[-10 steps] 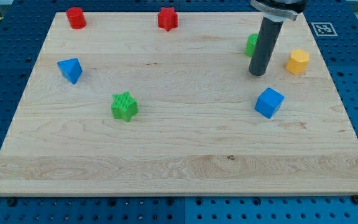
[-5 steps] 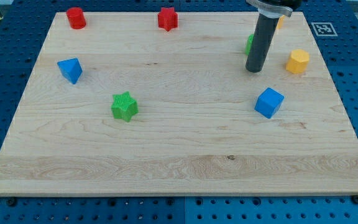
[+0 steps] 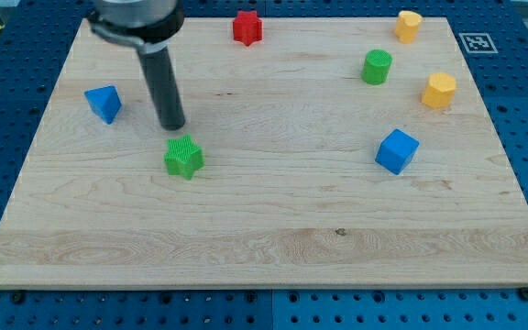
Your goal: Push the green star to the vertical bottom of the blue triangle
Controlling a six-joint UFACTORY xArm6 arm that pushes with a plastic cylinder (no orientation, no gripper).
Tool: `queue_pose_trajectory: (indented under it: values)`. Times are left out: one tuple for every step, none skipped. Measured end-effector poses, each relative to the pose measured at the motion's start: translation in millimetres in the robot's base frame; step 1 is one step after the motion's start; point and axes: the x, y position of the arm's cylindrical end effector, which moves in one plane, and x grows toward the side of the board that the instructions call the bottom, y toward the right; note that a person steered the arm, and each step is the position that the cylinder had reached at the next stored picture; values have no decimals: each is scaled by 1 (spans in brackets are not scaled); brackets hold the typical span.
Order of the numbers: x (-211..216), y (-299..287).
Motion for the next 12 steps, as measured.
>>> queue_pose_trajectory:
  values:
    - [3, 29]
    - [60, 42]
    - [63, 42]
    - [63, 35]
    - [70, 6]
    - [70, -21]
    - [70, -34]
    - [84, -39]
    - [110, -48]
    - [128, -64]
    - [134, -76]
    - [136, -84]
